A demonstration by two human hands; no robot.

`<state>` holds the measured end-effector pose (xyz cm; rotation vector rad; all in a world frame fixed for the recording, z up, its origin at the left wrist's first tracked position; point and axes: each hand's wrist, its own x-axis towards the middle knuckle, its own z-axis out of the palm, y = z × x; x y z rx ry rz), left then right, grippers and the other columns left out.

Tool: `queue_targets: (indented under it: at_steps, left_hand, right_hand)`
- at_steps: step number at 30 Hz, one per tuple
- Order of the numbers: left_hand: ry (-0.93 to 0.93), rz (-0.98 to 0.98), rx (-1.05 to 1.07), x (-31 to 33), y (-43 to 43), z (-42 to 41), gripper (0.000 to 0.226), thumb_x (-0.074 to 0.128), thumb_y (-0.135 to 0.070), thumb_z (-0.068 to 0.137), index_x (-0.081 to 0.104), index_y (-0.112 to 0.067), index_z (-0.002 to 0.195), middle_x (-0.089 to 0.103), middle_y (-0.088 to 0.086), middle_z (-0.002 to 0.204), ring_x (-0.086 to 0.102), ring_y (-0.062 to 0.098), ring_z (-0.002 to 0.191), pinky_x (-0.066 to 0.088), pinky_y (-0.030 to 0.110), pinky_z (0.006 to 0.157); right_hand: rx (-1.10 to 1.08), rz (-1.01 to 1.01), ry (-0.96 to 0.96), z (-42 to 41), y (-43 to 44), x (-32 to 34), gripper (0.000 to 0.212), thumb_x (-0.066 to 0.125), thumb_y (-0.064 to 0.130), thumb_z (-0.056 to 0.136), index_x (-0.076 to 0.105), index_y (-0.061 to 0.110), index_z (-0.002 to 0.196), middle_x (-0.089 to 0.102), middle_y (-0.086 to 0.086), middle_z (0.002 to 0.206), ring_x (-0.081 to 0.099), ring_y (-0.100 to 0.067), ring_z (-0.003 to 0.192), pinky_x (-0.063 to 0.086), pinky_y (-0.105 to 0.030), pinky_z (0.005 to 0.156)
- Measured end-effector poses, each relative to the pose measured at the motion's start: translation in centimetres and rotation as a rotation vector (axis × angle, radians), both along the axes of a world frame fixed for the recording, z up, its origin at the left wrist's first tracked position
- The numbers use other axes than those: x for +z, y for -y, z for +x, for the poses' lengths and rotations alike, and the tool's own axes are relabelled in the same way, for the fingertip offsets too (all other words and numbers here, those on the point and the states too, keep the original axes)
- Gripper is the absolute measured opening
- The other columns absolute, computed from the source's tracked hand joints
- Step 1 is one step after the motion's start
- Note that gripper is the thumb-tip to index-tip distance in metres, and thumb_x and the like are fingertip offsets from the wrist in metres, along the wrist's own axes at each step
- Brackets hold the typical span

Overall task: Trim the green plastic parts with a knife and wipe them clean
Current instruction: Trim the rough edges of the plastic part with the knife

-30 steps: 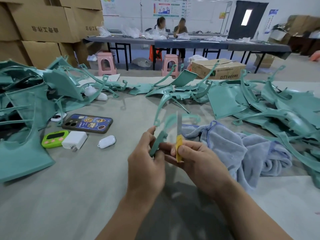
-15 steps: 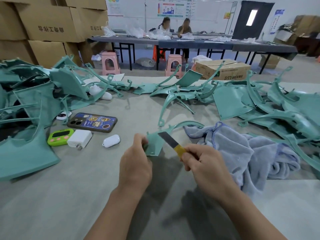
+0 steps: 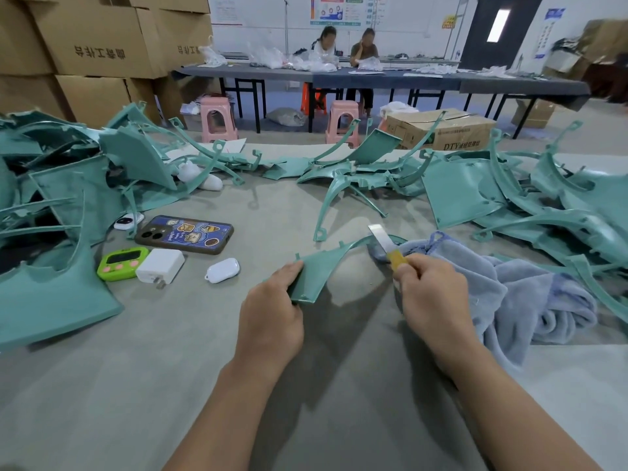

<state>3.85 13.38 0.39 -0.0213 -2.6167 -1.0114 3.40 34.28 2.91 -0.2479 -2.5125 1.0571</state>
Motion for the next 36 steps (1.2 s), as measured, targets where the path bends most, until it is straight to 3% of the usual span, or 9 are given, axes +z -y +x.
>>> queue_targets:
  at_steps: [2,5,9,14,18,22,31,33,36]
  left_hand:
    - [-0.009,-0.011,0.006,-0.1,0.0,0.0,0.074,0.05,0.01,0.077,0.061,-0.029,0.138,0.068,-0.006,0.131,0.063,0.026,0.113,0.045,0.026,0.087]
    - [-0.012,-0.024,0.016,-0.2,0.1,-0.2,0.071,0.052,0.009,0.079,0.062,-0.029,0.137,0.069,-0.006,0.13,0.063,0.025,0.112,0.044,0.025,0.087]
    - [-0.017,-0.03,0.01,-0.2,0.2,-0.4,0.072,0.049,0.01,0.078,0.062,-0.029,0.137,0.069,-0.007,0.129,0.063,0.023,0.112,0.038,0.017,0.081]
    - [-0.024,-0.05,0.018,-0.4,0.4,-0.6,0.071,0.051,0.008,0.079,0.062,-0.031,0.137,0.068,-0.005,0.131,0.063,0.024,0.116,0.045,0.027,0.094]
    - [-0.006,-0.015,-0.013,-0.3,1.0,-1.0,0.065,0.053,0.004,0.082,0.066,-0.035,0.132,0.071,-0.005,0.127,0.064,0.025,0.118,0.05,0.033,0.099]
    - [-0.033,0.084,0.06,0.1,1.6,-1.2,0.043,0.064,-0.012,0.086,0.075,-0.043,0.113,0.077,-0.013,0.107,0.069,0.019,0.101,0.056,0.034,0.085]
    - [-0.167,0.005,0.017,0.6,1.9,-0.9,0.049,0.049,-0.014,0.076,0.08,-0.038,0.105,0.078,-0.008,0.09,0.059,0.012,0.088,0.035,0.012,0.056]
    - [-0.203,0.009,0.027,0.8,1.7,-0.8,0.057,0.041,-0.015,0.068,0.08,-0.037,0.102,0.071,-0.021,0.086,0.054,0.001,0.084,0.029,0.009,0.054]
    - [-0.23,-0.002,0.02,1.0,1.6,-0.5,0.058,0.042,-0.012,0.066,0.081,-0.037,0.1,0.031,-0.053,0.086,0.046,-0.024,0.076,0.026,0.015,0.05]
  right_hand:
    - [0.227,-0.143,-0.067,0.6,0.2,0.1,0.029,0.06,0.018,0.094,0.058,0.021,0.065,0.054,0.008,0.055,0.045,-0.01,0.056,0.037,-0.031,0.055]
    - [0.468,-0.004,-0.017,1.4,1.4,-0.5,0.025,0.062,0.021,0.094,0.055,0.018,0.07,0.046,0.01,0.057,0.04,-0.005,0.056,0.032,-0.024,0.054]
    - [0.029,0.081,-0.026,-0.5,0.3,-0.5,0.024,0.059,0.018,0.096,0.061,0.009,0.073,0.059,0.0,0.06,0.052,-0.021,0.064,0.038,-0.037,0.061]
    - [0.42,0.043,-0.09,1.4,1.4,-0.5,0.022,0.06,0.023,0.093,0.054,0.015,0.073,0.05,0.0,0.062,0.042,-0.007,0.057,0.037,-0.027,0.057]
    - [0.03,0.08,-0.069,-0.2,0.1,-0.5,0.025,0.057,0.021,0.097,0.063,0.011,0.076,0.058,0.0,0.061,0.052,-0.02,0.064,0.036,-0.035,0.059]
    - [0.078,-0.104,-0.189,0.8,0.0,-0.2,0.026,0.057,0.018,0.099,0.063,0.017,0.073,0.06,0.0,0.061,0.052,-0.018,0.068,0.038,-0.025,0.06]
    - [0.35,0.015,-0.208,2.8,2.6,0.2,0.025,0.052,0.035,0.095,0.048,0.019,0.075,0.048,0.003,0.063,0.044,-0.017,0.06,0.034,-0.03,0.057]
    - [0.325,0.13,-0.183,2.6,2.9,0.1,0.027,0.05,0.037,0.095,0.046,0.02,0.075,0.048,0.005,0.06,0.045,-0.017,0.06,0.03,-0.033,0.056]
    - [0.101,0.165,-0.13,1.3,1.8,0.5,0.025,0.055,0.031,0.1,0.057,0.018,0.079,0.052,0.004,0.057,0.045,-0.017,0.058,0.026,-0.035,0.059]
